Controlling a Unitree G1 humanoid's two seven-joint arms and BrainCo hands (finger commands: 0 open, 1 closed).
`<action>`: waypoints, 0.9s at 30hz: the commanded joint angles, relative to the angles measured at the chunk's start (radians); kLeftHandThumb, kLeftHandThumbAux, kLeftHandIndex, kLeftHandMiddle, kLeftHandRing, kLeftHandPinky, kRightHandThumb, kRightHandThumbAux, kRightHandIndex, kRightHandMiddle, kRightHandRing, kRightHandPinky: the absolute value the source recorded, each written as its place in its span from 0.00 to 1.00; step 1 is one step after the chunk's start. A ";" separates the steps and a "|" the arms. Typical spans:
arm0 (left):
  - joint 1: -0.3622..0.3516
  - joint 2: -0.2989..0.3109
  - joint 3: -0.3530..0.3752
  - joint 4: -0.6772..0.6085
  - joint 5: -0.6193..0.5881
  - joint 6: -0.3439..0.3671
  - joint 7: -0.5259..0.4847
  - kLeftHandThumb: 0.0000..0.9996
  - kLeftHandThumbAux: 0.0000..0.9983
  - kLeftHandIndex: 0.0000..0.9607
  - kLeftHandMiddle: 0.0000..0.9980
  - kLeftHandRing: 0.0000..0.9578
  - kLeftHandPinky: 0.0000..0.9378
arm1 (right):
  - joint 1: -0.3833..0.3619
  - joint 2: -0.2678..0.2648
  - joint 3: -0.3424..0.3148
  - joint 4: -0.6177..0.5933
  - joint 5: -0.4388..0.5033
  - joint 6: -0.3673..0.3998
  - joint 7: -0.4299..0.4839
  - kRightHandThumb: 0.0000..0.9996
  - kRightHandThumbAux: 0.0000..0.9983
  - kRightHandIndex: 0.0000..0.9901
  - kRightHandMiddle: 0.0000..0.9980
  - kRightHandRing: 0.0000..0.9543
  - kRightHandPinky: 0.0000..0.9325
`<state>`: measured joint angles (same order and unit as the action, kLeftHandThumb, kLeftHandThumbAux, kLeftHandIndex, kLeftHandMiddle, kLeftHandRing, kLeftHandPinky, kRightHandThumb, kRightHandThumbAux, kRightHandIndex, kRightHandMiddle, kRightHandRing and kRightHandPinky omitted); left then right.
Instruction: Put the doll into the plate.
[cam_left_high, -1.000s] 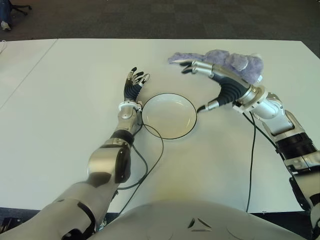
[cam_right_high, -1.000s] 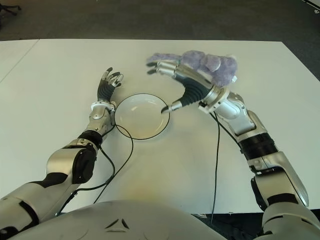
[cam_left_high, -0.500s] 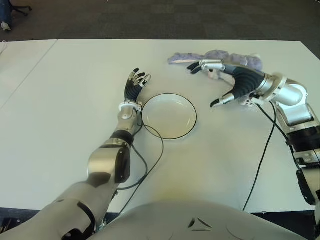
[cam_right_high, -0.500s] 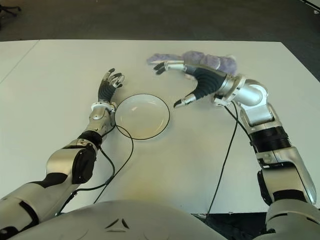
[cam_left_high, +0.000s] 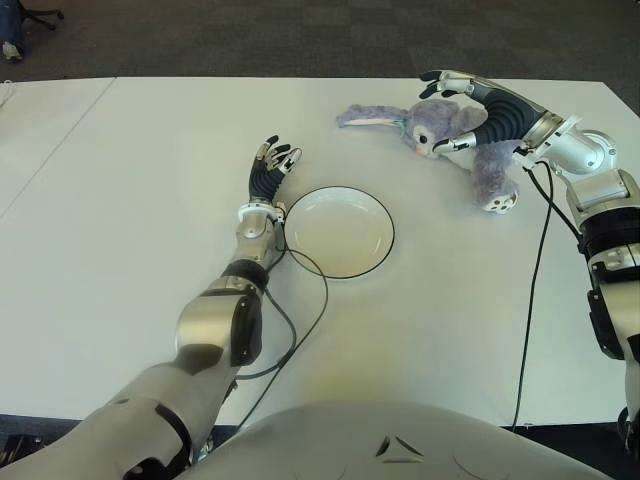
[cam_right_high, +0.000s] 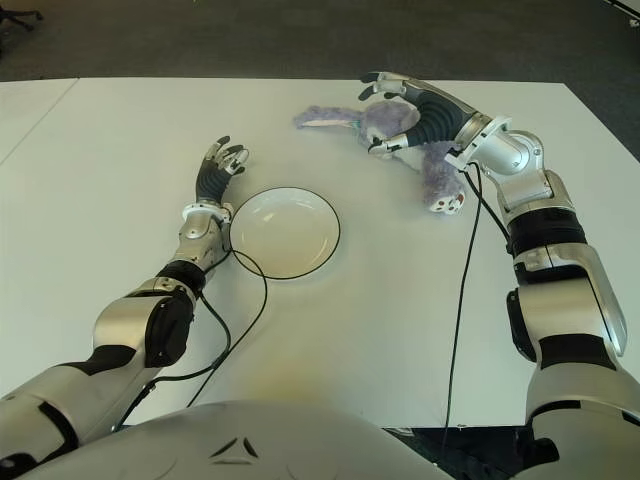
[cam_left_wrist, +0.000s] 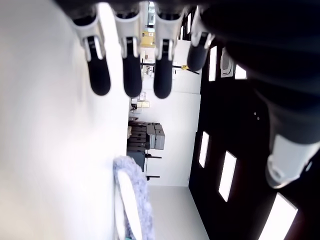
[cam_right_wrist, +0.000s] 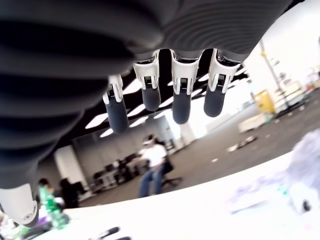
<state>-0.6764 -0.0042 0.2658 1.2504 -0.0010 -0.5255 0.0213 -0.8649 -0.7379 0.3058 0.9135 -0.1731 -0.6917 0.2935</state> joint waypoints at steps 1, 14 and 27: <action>0.145 -0.021 0.018 0.096 -0.019 0.118 -0.005 0.00 0.61 0.14 0.25 0.28 0.29 | -0.107 0.059 0.006 0.278 -0.132 0.073 -0.229 0.07 0.56 0.21 0.00 0.00 0.00; 0.146 -0.017 0.015 0.095 -0.014 0.118 -0.009 0.00 0.58 0.13 0.23 0.26 0.27 | -0.176 0.076 -0.016 0.401 -0.220 0.161 -0.423 0.12 0.55 0.16 0.00 0.00 0.00; 0.145 -0.016 0.008 0.095 -0.006 0.120 0.001 0.00 0.59 0.14 0.25 0.28 0.28 | -0.175 0.084 -0.015 0.439 -0.276 0.311 -0.515 0.17 0.62 0.20 0.00 0.00 0.00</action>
<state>-0.6639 -0.0056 0.2681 1.2566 -0.0021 -0.5067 0.0210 -1.0369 -0.6708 0.2928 1.3392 -0.4275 -0.4202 -0.2015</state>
